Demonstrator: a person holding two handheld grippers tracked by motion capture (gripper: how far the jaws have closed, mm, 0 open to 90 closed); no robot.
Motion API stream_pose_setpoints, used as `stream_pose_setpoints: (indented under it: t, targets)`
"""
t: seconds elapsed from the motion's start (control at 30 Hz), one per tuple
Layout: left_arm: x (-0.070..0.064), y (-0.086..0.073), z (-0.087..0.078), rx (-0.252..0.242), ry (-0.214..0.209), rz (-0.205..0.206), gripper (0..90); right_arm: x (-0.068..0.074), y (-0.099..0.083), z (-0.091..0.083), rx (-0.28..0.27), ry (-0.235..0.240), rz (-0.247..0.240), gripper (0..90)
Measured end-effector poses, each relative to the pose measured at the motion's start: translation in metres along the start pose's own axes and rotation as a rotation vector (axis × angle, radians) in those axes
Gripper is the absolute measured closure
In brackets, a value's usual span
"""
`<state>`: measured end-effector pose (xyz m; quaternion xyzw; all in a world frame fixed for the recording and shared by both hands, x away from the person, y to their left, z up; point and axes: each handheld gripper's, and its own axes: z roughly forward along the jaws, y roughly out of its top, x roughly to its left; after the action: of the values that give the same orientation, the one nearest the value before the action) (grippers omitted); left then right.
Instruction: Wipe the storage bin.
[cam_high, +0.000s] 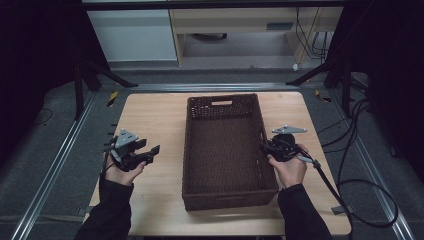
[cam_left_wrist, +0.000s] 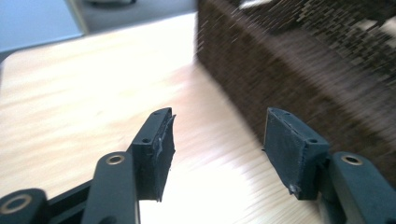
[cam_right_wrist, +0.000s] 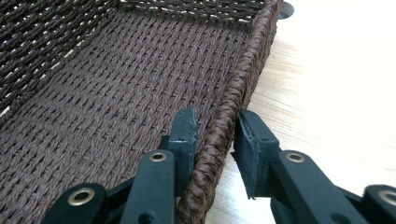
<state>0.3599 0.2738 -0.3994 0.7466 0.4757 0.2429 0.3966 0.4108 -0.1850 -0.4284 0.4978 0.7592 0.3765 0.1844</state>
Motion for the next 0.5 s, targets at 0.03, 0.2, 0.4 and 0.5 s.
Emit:
stream_pose_setpoints:
  t: [0.03, 0.2, 0.4, 0.5]
  targets:
    - [0.005, -0.004, 0.0, 0.006, 0.015, -0.004, 41.4, 0.0, 0.0, 0.0, 0.0, 0.0, -0.001, 69.1]
    - [0.027, -0.024, -0.003, 0.039, 0.056, -0.041, 40.2, 0.0, 0.0, -0.001, -0.003, -0.002, -0.013, 64.5]
    - [0.047, -0.04, -0.007, 0.074, 0.087, -0.075, 38.8, 0.001, 0.002, -0.01, -0.017, 0.01, -0.012, 60.0]
    - [0.054, -0.047, -0.008, 0.088, 0.098, -0.084, 38.0, 0.001, 0.001, -0.012, -0.007, 0.012, -0.021, 58.6]
